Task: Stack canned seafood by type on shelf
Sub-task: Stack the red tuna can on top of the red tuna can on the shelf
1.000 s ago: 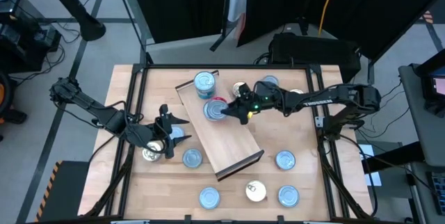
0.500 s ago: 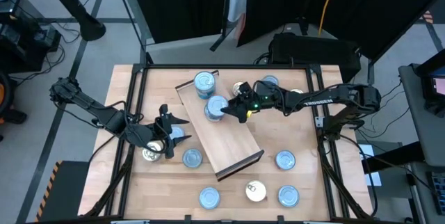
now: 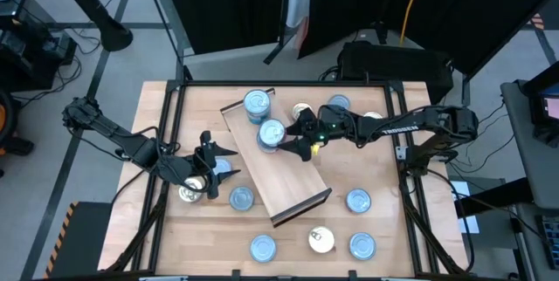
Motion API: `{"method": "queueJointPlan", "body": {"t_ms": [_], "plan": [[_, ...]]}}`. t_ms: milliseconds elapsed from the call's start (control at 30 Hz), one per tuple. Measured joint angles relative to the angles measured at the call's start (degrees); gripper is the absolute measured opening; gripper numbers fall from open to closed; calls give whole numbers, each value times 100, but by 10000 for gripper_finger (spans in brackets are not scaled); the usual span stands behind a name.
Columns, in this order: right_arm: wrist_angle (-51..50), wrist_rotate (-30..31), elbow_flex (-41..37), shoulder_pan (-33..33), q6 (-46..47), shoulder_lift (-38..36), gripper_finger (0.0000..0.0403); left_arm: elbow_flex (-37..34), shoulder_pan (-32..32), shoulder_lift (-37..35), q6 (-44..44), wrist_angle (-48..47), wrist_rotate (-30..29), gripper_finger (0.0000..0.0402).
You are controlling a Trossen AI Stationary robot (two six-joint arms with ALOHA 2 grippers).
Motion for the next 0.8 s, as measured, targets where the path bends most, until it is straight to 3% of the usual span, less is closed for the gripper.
{"method": "queueJointPlan", "body": {"t_ms": [400, 800], "plan": [[-424, 6, 13, 187, -1391, -15, 336, 0, 0, 2, 2, -7, 0, 244], [-727, 161, 9, 212, -2181, -165, 336, 0, 0, 0, 7, -123, 0, 244]]}}
